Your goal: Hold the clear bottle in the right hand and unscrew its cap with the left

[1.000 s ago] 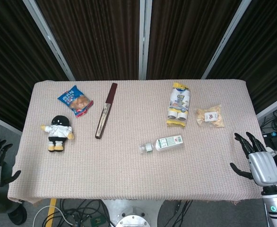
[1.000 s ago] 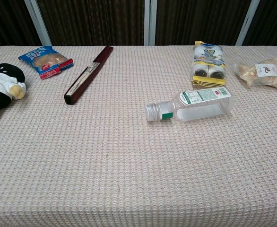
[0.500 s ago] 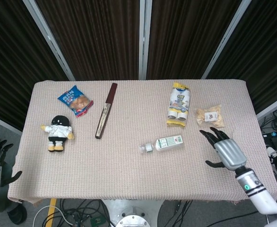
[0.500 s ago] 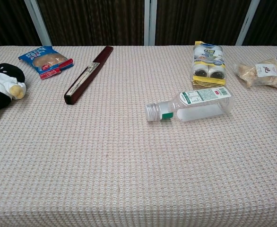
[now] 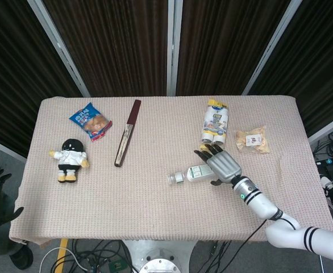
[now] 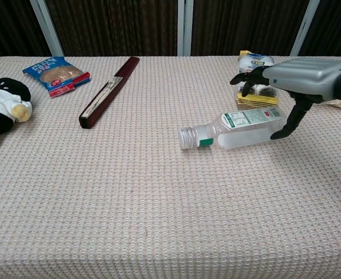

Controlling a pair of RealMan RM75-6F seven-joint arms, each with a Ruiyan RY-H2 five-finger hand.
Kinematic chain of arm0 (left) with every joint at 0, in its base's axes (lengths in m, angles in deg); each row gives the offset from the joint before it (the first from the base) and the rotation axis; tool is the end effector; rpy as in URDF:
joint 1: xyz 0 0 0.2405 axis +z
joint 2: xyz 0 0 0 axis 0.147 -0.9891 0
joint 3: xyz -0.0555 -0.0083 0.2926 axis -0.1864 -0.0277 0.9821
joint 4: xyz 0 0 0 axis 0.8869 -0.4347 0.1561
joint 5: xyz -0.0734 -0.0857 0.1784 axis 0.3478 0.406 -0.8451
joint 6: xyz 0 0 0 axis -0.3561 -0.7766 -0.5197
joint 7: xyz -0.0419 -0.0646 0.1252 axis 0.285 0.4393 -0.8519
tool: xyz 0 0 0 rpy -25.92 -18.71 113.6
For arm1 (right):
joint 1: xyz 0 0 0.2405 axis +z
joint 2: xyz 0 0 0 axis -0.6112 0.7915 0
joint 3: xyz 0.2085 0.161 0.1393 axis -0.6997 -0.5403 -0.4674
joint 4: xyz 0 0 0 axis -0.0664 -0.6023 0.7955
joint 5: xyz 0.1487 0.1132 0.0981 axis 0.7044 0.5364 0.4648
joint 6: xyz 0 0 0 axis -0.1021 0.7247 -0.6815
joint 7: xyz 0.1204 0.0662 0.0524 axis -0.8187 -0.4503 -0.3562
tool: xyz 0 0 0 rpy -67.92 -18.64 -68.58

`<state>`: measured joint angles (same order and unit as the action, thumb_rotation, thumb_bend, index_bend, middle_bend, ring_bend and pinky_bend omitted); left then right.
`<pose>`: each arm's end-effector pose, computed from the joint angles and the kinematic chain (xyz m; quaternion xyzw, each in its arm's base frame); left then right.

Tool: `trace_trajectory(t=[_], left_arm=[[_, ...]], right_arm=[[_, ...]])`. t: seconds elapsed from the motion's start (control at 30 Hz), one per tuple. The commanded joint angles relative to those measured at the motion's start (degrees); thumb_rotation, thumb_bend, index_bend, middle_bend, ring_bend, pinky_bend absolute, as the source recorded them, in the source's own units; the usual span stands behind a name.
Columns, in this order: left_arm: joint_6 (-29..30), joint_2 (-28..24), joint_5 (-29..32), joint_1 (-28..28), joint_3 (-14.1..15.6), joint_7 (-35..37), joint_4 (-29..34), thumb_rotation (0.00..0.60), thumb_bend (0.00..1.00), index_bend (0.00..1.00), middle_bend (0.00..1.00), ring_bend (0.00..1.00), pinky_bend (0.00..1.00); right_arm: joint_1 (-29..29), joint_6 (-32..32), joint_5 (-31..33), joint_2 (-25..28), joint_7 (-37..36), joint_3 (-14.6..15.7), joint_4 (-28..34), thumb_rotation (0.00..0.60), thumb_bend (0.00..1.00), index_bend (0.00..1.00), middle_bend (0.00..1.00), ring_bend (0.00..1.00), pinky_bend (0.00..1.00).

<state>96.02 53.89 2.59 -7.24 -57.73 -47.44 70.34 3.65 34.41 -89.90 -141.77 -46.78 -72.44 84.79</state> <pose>-0.3551 0.1450 0.1832 -0.5398 -0.4010 -0.3831 0.6333 -0.2052 -0.3728 0.0149 0.8233 -0.2981 0.2959 0.3819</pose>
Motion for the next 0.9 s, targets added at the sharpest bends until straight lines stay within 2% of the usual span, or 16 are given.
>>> trace_trajectory(t=[0.03,0.4,0.53,0.7,0.9], left_arm=[[-0.28,-0.14,0.10,-0.02,-0.05,0.18,0.00,0.600,0.11,0.17,0.09,0.04,0.00],[-0.86,-0.18,-0.04,0.25,0.11,1.57,-0.40,0.600,0.11,0.17,0.09,0.04,0.00],[-1.25,-0.06,-0.07,0.10,0.02,1.95,-0.59,0.600,0.11,0.17,0.09,0.04,0.00],[-1.13,-0.07,-1.55,-1.10,-0.92,1.10,-0.39,0.600,0.09,0.17,0.09,0.04,0.00],[-2.73,-0.57,-6.52,-4.95,-2.05,3.66,1.19,0.600,0.09,0.17,0.09,0.04,0.00]], right_arm=[[1.19,-0.50,1.04,-2.18,0.96,-0.04,-1.98,0.600,0.00,0.18,0.27,0.04,0.09],[2.46,0.20,1.61,-5.67,0.86,0.87,-4.97,0.600,0.05,0.30,0.36,0.13,0.15],[2.11,1.20,1.20,-6.42,-0.65,1.29,-5.83,0.600,0.10,0.38,0.44,0.21,0.23],[1.00,4.97,-2.45,-7.10,-7.67,1.45,-6.56,0.600,0.20,0.54,0.55,0.33,0.38],[-1.59,11.59,-8.27,-5.41,-22.36,2.07,-3.20,0.600,0.27,0.58,0.57,0.36,0.43]])
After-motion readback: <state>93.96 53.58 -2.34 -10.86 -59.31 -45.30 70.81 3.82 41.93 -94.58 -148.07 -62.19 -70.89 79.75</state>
